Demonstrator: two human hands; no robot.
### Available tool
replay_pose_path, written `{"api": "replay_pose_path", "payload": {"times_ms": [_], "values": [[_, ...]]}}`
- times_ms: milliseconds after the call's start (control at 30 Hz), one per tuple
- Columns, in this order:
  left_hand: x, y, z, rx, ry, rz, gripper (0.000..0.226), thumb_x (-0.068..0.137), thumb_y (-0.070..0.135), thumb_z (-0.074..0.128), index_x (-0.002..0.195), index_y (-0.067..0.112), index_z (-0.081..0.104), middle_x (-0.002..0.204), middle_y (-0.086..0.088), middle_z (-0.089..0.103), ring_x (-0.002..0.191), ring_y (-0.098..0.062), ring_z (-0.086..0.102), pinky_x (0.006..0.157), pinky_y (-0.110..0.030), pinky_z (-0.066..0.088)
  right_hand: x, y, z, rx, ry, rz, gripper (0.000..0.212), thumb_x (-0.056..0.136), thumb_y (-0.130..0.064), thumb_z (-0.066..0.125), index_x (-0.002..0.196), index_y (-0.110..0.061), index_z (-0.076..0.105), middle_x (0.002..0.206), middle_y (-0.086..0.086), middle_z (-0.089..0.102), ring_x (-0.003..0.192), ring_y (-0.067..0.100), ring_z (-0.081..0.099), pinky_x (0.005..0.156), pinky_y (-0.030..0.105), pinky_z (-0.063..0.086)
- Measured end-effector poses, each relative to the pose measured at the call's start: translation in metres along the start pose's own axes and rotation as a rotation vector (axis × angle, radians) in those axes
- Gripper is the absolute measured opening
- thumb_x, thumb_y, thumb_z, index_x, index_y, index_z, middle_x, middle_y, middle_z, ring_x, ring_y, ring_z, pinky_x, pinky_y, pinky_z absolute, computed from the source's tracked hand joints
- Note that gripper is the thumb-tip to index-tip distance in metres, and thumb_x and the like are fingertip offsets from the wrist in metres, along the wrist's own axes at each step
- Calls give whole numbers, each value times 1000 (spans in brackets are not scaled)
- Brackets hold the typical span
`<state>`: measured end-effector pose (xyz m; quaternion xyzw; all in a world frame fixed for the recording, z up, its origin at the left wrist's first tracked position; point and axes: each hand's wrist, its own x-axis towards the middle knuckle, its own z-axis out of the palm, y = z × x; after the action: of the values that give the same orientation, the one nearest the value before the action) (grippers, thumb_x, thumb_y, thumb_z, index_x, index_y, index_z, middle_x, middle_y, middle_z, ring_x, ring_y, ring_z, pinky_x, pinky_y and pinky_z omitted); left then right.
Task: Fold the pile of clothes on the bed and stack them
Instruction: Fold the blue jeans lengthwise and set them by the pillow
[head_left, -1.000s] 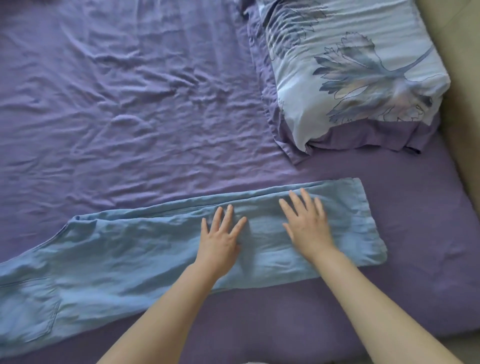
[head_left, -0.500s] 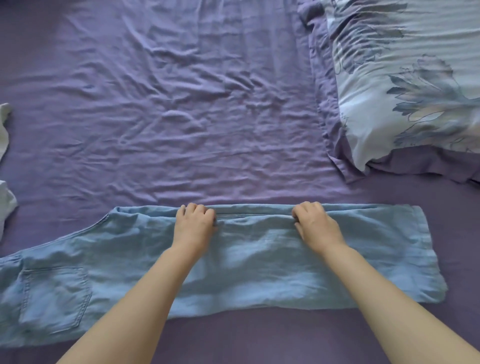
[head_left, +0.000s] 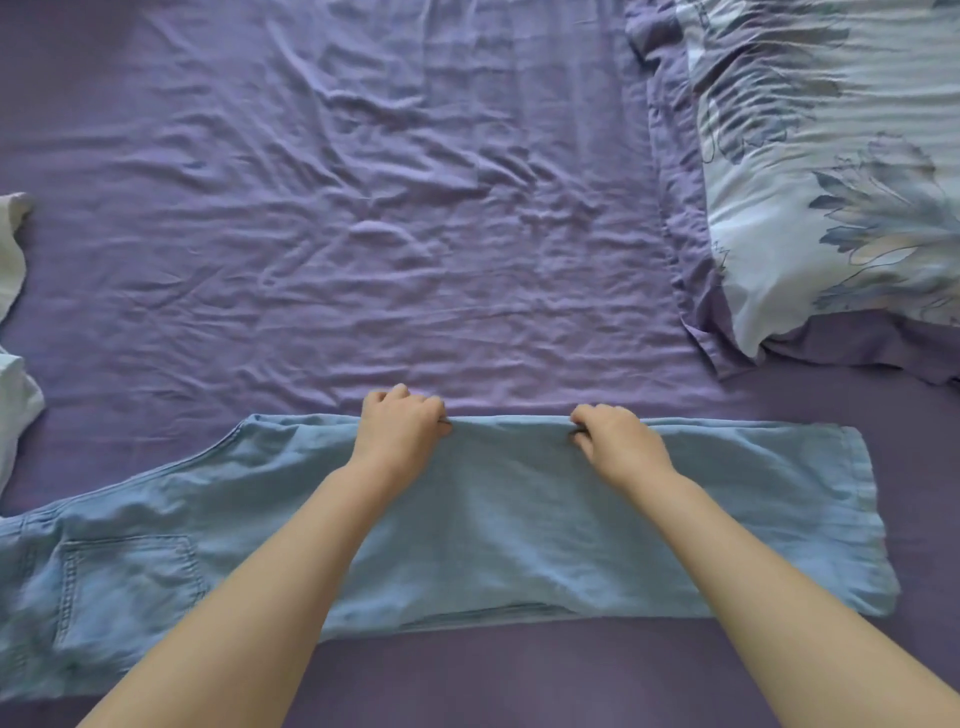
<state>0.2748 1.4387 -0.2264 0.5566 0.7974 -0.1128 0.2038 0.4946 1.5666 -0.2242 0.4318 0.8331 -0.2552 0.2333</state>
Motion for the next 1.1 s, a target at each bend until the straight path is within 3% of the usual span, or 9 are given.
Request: {"api": "replay_pose_path", "payload": {"times_ms": [133,233,367,533,700,833,933,1033,1100], "values": [[7,0,3,-39,-132,24,29,96,39,47,118,23,56,120,3,60,115,-23,44,93,-34,29,1,-15,1,-127,7,68,29,95,-10,42,123,-14,47,122,6,51,116,27,41,72,33,37],[1,-7,8,-46,-156,58,36,93,42,50,123,23,53,124,2,58,119,-23,42,98,-35,28,-7,-40,14,-194,37,-48,32,95,-15,43,127,-14,43,120,4,49,113,25,41,68,33,38],[-12,-43,6,-11,-108,-4,35,94,49,43,111,22,59,115,5,63,113,-22,46,97,-35,28,-7,-82,35,-129,59,-168,48,95,-13,45,140,-19,31,130,0,45,120,23,40,77,32,44],[-30,-111,4,24,-64,-46,41,102,41,25,104,22,62,113,3,65,118,-22,45,109,-42,20,10,-142,49,-149,63,-259,61,90,-4,49,145,-17,25,126,4,47,114,24,42,70,31,38],[-37,-178,8,135,-133,-65,28,96,29,43,119,28,59,123,7,60,127,-20,37,114,-46,14,21,-190,50,-222,105,-288,68,80,4,55,140,-15,29,119,6,50,111,27,46,73,34,41],[-32,-196,11,142,-17,-123,18,95,23,50,108,26,62,113,5,63,114,-23,43,101,-36,25,25,-195,49,-168,120,-213,57,76,12,48,127,-12,40,116,7,51,108,27,45,67,34,34],[-19,-194,9,229,49,-124,17,93,18,51,106,21,62,110,1,61,111,-25,44,90,-34,30,25,-190,53,-52,181,-203,71,79,14,48,143,-15,33,137,9,41,124,27,37,78,37,45],[-26,-174,9,140,174,-189,18,85,6,58,102,12,59,108,-12,56,103,-32,49,76,-38,38,6,-189,59,-112,318,-340,80,63,11,71,137,-11,50,144,22,41,131,36,44,83,41,53],[-45,-148,17,24,320,-125,25,63,-4,75,82,7,62,84,-16,59,75,-33,59,54,-35,43,-14,-184,74,-208,315,-410,75,47,2,84,118,-11,67,131,22,55,118,38,56,77,43,56]]}}
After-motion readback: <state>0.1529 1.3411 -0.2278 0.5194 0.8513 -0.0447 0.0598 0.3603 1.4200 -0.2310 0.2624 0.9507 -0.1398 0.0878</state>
